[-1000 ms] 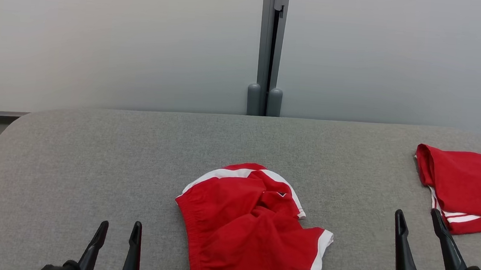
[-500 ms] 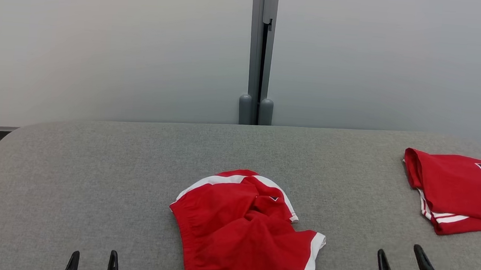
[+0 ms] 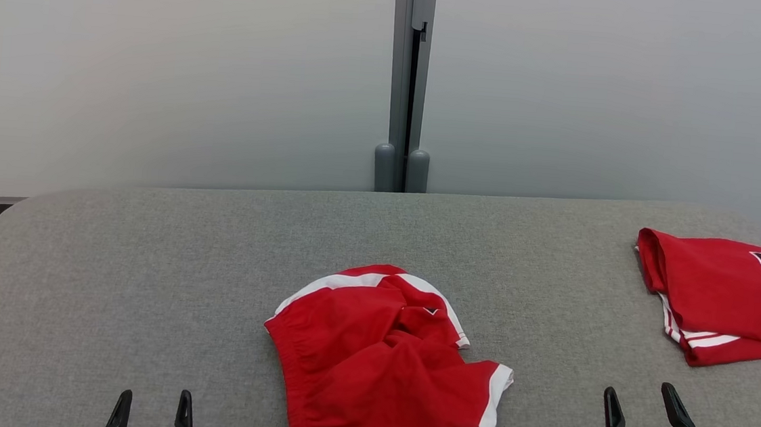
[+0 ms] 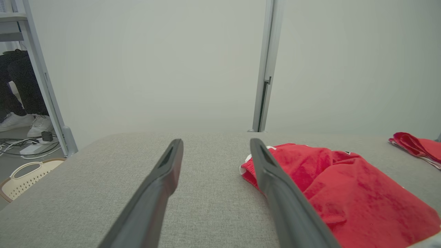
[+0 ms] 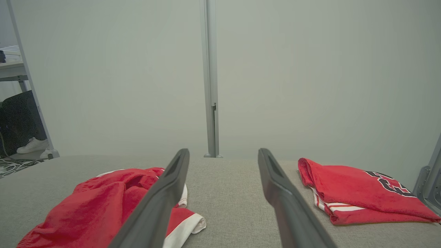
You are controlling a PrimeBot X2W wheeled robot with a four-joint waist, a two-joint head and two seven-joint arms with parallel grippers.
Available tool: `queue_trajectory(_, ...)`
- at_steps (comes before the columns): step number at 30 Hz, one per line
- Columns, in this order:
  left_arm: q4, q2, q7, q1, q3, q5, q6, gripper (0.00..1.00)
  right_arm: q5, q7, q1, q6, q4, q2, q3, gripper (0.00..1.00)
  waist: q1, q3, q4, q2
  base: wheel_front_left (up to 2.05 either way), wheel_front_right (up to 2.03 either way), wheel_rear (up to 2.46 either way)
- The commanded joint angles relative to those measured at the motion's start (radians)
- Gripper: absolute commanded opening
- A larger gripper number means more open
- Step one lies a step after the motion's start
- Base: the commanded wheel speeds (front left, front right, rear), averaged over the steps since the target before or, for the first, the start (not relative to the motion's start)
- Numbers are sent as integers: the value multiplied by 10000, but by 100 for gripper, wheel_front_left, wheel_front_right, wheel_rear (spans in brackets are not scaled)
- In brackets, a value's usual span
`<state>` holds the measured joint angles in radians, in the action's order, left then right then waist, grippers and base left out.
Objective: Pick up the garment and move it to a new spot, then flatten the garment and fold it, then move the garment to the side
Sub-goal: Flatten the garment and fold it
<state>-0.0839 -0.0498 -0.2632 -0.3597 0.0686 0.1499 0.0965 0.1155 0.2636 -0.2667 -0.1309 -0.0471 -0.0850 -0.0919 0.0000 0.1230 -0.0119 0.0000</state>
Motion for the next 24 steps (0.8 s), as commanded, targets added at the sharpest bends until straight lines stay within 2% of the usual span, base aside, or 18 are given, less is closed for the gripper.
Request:
queue_trajectory(1, 9, -25, -13, 186, -5, 20, -34, 100, 60, 11, 61, 2, -43, 3, 11, 100, 0, -3, -3, 0, 0, 0, 0)
queue_trajectory(14, 174, -24, -14, 253, 79, 28, -89, 100, 190, 11, 164, 2, -1, 114, 67, 100, 0, -122, -61, 0, 0, 0, 0)
queue_trajectory(17, 266, -22, -14, 219, 264, -375, -222, 100, 184, 11, 175, 2, -7, 122, 89, 100, 0, -139, -74, 0, 0, 0, 0)
queue_trajectory(20, 648, -26, -12, 129, 584, -599, -592, 100, 199, 11, 206, 2, 4, 125, 70, 100, 0, -193, -80, 0, 0, 0, 0)
queue_trajectory(24, 2297, -119, -12, 284, 1153, -505, -1657, 100, 247, 11, 258, 2, 3, 139, 61, 100, 0, -318, -126, 0, 0, 0, 0)
